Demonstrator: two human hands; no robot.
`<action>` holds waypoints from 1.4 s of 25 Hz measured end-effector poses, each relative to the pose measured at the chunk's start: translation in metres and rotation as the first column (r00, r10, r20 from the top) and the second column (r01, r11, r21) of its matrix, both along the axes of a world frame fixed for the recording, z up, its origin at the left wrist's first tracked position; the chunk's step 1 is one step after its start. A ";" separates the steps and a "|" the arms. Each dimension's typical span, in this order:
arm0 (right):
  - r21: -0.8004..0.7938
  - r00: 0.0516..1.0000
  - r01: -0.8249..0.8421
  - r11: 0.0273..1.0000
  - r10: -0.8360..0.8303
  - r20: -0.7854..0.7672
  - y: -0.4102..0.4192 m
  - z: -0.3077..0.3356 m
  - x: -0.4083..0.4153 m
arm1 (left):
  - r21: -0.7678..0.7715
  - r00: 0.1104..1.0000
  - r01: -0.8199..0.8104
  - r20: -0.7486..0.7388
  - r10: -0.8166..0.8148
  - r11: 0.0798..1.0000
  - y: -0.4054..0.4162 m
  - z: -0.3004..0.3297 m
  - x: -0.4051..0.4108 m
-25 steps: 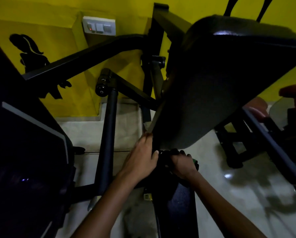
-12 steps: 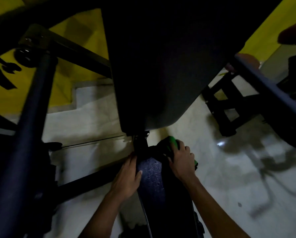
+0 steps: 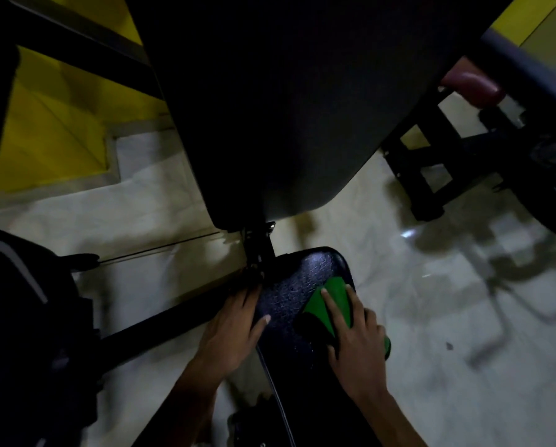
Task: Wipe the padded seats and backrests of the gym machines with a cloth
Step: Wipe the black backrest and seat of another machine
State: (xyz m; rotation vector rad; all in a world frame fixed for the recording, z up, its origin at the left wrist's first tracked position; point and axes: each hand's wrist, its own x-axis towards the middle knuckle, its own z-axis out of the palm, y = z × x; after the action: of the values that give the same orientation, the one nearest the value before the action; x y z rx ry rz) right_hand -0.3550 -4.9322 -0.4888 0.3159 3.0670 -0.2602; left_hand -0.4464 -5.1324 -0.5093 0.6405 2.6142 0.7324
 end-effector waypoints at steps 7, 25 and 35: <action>-0.019 0.995 0.095 0.995 -0.094 0.026 0.015 0.003 -0.110 | -0.022 1.000 0.003 -0.027 -0.004 1.000 0.000 -0.009 -0.001; 0.088 0.991 -0.103 0.991 0.110 -0.077 -0.024 0.007 -0.102 | 0.105 0.999 -0.024 -0.037 0.028 0.994 -0.009 -0.011 0.004; 0.163 0.946 -0.304 0.939 0.317 -0.063 -0.028 -0.006 -0.012 | 0.060 0.987 0.159 -0.011 -0.159 0.985 -0.033 -0.011 -0.017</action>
State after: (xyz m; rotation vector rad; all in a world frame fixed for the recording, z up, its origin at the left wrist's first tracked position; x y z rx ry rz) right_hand -0.3669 -4.9601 -0.4946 -0.1835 3.1660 -0.0273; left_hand -0.4638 -5.1650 -0.5199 0.8590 2.5188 0.7629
